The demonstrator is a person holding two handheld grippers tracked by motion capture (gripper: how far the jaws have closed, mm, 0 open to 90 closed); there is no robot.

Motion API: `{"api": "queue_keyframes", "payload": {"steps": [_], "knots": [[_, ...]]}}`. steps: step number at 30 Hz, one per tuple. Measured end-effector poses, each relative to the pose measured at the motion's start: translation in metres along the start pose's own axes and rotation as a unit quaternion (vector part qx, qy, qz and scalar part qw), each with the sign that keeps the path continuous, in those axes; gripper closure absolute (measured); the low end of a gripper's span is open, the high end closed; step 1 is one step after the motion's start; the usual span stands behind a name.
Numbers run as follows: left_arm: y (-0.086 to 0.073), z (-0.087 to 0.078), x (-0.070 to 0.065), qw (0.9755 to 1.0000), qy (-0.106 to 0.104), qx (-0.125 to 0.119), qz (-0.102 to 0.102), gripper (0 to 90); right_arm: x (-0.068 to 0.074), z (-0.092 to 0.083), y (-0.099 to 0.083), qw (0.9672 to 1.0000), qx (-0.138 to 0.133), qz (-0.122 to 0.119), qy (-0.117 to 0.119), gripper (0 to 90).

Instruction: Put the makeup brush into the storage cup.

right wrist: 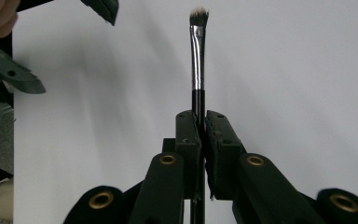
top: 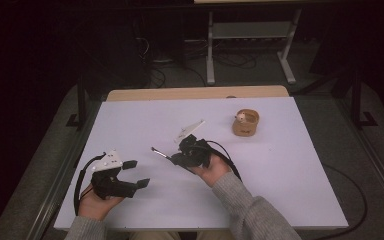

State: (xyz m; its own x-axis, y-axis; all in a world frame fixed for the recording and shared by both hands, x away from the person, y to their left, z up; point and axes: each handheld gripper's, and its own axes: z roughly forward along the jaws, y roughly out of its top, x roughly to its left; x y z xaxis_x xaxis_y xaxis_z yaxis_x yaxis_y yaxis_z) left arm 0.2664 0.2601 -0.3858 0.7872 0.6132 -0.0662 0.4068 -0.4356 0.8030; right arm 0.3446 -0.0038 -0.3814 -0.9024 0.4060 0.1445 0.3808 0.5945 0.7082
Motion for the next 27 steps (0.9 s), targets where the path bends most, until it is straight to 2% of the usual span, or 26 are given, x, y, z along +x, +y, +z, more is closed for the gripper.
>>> {"api": "queue_keyframes", "payload": {"steps": [1,6,12,21,27], "knots": [[0.001,0.002,-0.001,1.0,-0.002,0.001,0.001,22.5,0.0,-0.004,-0.002,1.0,-0.003,0.003,0.001,83.8],[0.008,0.007,-0.002,0.9998,-0.013,0.01,0.009,23.1,0.001,-0.022,-0.012,0.9998,-0.014,-0.012,0.005,83.8],[0.018,0.013,-0.004,0.9995,-0.024,0.014,0.017,23.8,0.003,-0.039,-0.025,0.9996,-0.024,-0.013,0.011,83.8],[0.032,0.024,-0.01,0.9983,-0.048,0.018,0.027,26.0,0.005,-0.055,-0.042,0.9987,-0.041,-0.017,0.024,83.8],[0.041,0.031,-0.015,0.9971,-0.065,0.021,0.035,29.2,0.008,-0.062,-0.048,0.9975,-0.061,-0.023,0.028,83.8]]}}
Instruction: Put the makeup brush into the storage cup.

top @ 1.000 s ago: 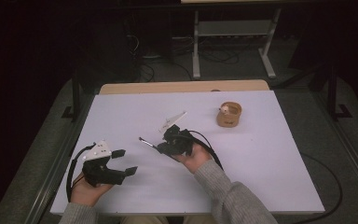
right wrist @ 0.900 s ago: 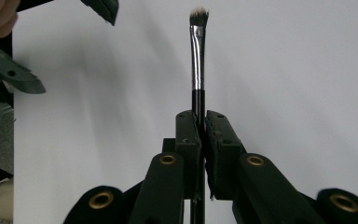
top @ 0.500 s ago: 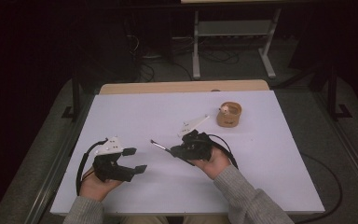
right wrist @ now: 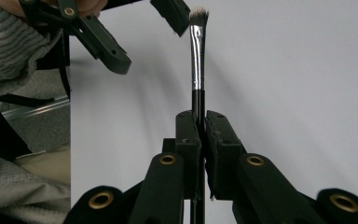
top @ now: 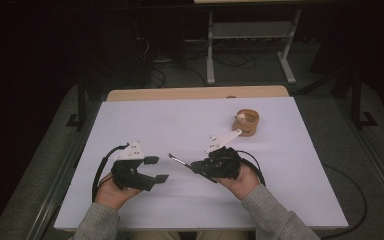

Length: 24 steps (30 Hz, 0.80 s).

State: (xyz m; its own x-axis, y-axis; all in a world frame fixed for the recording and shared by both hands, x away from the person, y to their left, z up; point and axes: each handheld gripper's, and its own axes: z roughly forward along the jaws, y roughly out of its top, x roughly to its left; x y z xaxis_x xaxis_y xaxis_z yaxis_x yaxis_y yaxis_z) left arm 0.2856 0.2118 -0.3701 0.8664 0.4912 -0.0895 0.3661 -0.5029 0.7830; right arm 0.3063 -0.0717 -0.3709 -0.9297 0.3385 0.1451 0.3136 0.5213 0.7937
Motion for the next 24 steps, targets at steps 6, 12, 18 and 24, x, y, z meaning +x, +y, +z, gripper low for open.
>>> {"api": "queue_keyframes", "payload": {"steps": [6,12,18,24], "knots": [[0.006,0.005,-0.003,0.9999,-0.014,0.003,0.007,31.3,0.004,0.0,-0.001,0.9999,-0.013,-0.004,0.007,83.8],[0.008,0.005,-0.004,0.9996,-0.026,0.002,0.011,32.4,0.007,-0.002,-0.001,0.9992,-0.023,-0.022,0.024,83.7],[0.008,0.005,-0.005,0.9989,-0.046,0.002,0.014,32.5,0.009,-0.001,-0.002,0.9981,-0.017,-0.043,0.041,83.7],[0.011,0.006,-0.008,0.9972,-0.069,0.004,0.027,33.9,0.012,0.003,-0.002,0.9953,-0.01,-0.062,0.073,83.7]]}}
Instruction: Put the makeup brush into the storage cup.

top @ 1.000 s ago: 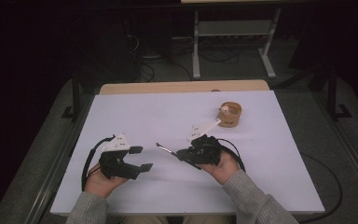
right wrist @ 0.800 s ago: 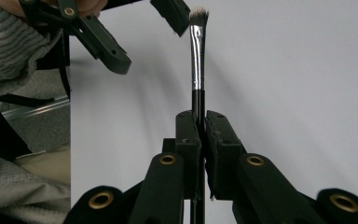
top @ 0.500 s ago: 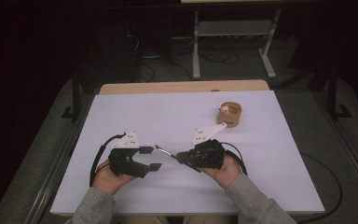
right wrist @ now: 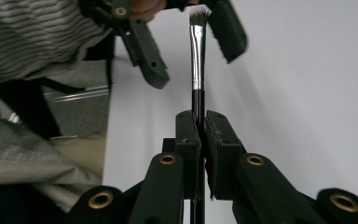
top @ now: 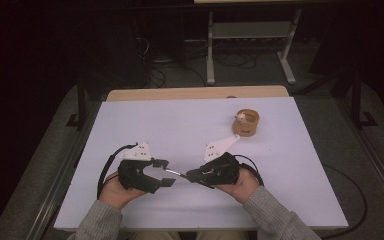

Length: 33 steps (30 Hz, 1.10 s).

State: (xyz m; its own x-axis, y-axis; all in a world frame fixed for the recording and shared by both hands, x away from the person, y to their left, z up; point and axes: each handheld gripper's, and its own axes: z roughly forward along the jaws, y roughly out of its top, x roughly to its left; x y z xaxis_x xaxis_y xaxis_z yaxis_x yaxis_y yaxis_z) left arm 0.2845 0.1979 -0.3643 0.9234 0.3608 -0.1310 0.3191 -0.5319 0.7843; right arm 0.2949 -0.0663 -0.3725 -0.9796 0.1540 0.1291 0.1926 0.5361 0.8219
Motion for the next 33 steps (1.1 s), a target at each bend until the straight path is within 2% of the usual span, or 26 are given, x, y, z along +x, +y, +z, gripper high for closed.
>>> {"api": "queue_keyframes", "payload": {"steps": [5,11,16,22,33], "knots": [[0.004,0.003,-0.003,0.9996,-0.023,0.006,0.013,37.6,0.002,0.004,0.0,0.9997,0.01,-0.015,0.013,83.7],[0.006,0.005,-0.005,0.9986,-0.045,0.018,0.022,48.7,0.004,0.003,0.0,0.9994,0.008,-0.025,0.022,83.7],[0.008,0.008,-0.006,0.9974,-0.062,0.025,0.028,55.3,0.008,0.004,0.001,0.9986,0.012,-0.045,0.023,83.7],[0.009,0.006,-0.007,0.9963,-0.074,0.027,0.035,64.4,0.01,0.003,0.001,0.998,0.014,-0.058,0.021,83.7],[0.01,0.008,-0.008,0.9942,-0.091,0.037,0.043,73.3,0.015,0.003,0.002,0.9968,0.012,-0.076,0.018,83.7]]}}
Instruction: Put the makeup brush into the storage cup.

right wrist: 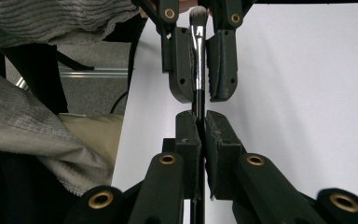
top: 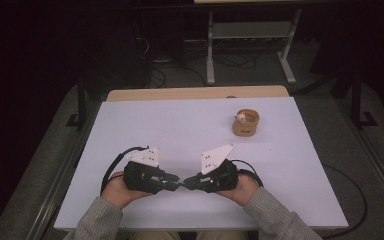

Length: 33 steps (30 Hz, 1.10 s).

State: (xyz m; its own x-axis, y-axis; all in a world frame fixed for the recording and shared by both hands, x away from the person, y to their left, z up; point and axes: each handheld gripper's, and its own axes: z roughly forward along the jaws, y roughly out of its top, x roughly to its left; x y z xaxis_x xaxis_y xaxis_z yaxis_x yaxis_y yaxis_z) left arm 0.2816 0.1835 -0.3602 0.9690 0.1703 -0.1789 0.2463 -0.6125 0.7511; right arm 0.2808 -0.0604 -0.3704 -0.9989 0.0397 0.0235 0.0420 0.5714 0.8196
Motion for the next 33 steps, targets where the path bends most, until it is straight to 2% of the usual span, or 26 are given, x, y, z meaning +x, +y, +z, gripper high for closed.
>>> {"api": "queue_keyframes", "payload": {"steps": [6,16,21,24,26,33], "knots": [[0.001,0.0,-0.001,0.9998,-0.017,0.004,0.01,80.7,0.001,0.0,0.0,1.0,0.0,-0.008,0.001,83.7],[0.007,0.001,-0.005,0.9987,-0.017,0.032,0.036,81.7,0.003,0.004,0.0,0.9997,0.013,-0.013,0.014,82.7],[0.009,0.005,-0.007,0.9978,-0.01,0.052,0.04,81.8,0.003,0.007,0.004,0.9991,0.038,-0.01,0.016,75.9],[0.011,0.005,-0.007,0.9975,-0.009,0.055,0.043,81.8,0.001,0.011,0.007,0.9978,0.063,-0.004,0.02,74.0],[0.013,0.005,-0.008,0.9974,0.0,0.056,0.045,81.9,0.0,0.016,0.008,0.9973,0.067,0.006,0.027,70.9],[0.021,0.003,-0.009,0.9961,0.005,0.07,0.053,81.9,-0.001,0.022,0.015,0.9964,0.082,0.007,0.02,75.3]]}}
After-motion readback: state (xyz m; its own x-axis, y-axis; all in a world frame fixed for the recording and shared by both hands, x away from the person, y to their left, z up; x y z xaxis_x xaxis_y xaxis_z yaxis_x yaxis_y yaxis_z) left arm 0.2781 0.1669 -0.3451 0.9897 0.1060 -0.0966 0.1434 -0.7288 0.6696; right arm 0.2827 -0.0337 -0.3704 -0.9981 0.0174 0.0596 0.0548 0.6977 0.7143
